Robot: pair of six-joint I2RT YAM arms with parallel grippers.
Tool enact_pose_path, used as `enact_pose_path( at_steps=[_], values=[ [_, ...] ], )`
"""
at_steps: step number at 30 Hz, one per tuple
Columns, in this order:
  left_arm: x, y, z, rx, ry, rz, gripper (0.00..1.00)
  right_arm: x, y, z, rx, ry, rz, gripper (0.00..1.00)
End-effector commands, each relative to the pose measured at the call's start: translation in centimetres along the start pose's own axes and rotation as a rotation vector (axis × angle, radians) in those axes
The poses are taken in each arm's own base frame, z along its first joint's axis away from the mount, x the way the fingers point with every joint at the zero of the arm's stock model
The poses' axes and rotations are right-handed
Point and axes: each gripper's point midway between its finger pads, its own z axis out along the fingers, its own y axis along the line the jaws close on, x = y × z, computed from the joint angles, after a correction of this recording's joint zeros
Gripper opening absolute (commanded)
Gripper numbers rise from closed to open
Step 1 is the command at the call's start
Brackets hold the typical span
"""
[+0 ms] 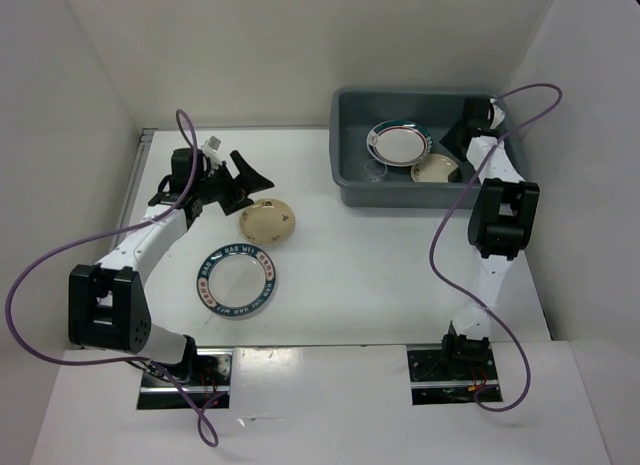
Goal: Place the mixed dishes into the plastic bin
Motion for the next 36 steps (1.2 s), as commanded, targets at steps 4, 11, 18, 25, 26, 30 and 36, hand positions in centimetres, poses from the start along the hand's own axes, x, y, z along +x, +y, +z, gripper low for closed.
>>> enact_pose_path(
  at_steps=[4, 11, 18, 25, 26, 30, 36],
  values=[
    [-2.8, 3.2, -0.6, -0.179, -0.157, 0.106, 1.00, -5.0, 5.9, -11.8, -0.340, -0.127, -0.027, 0.64],
    [-3.7, 9.0, 0.4, -0.384, -0.260, 0.038, 1.00, 2.5, 12.6, -28.4, -0.665, -0.157, -0.206, 0.71],
    [-4.0, 14.3, 1.9, -0.556, -0.264, 0.003, 0.87, 9.8, 12.4, -37.6, -0.859, -0.021, -0.148, 0.72],
    [-1.5, 17.6, 3.5, -0.616, -0.158, -0.008, 0.77, 9.4, 8.5, -40.7, -0.811, -0.065, -0.118, 0.72],
    [-1.2, 18.0, 3.7, -0.623, -0.149, -0.012, 0.74, 8.9, 8.2, -41.1, -0.804, -0.085, -0.110, 0.72],
    [0.4, 17.5, 5.1, -0.535, -0.084, -0.039, 0.52, 8.2, 8.2, -42.1, -0.818, -0.101, -0.105, 0.72],
    [2.5, 17.5, 6.1, -0.469, -0.002, -0.073, 0.23, 8.9, 8.9, -41.5, -0.828, -0.063, -0.110, 0.72]
  ],
)
